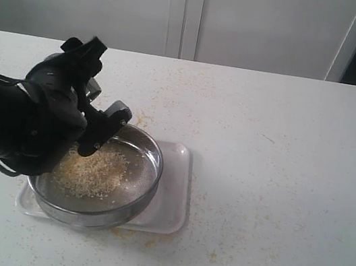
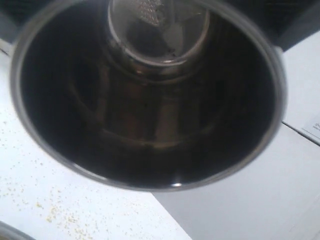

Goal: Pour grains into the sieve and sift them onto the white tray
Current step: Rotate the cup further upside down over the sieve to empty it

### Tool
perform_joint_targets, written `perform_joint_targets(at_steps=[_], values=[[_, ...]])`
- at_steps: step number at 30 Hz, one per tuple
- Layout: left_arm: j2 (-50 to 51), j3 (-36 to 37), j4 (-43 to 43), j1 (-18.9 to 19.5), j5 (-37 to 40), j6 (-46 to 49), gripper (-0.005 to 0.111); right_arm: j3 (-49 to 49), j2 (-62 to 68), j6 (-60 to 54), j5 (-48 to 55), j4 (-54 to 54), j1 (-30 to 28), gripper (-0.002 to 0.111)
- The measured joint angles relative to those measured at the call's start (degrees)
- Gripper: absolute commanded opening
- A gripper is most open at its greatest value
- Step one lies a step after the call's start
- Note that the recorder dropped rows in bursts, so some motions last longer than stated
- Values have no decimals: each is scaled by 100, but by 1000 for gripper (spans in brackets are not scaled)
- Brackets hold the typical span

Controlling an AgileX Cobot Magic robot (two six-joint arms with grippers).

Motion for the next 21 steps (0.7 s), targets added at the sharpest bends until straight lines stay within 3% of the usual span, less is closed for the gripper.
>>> perform_joint_targets(at_steps=[9,21], values=[[9,0,264,0,-367,30,0,0,0,0,0,0,0,0],[9,0,297,0,-138,620,0,0,0,0,0,0,0,0]])
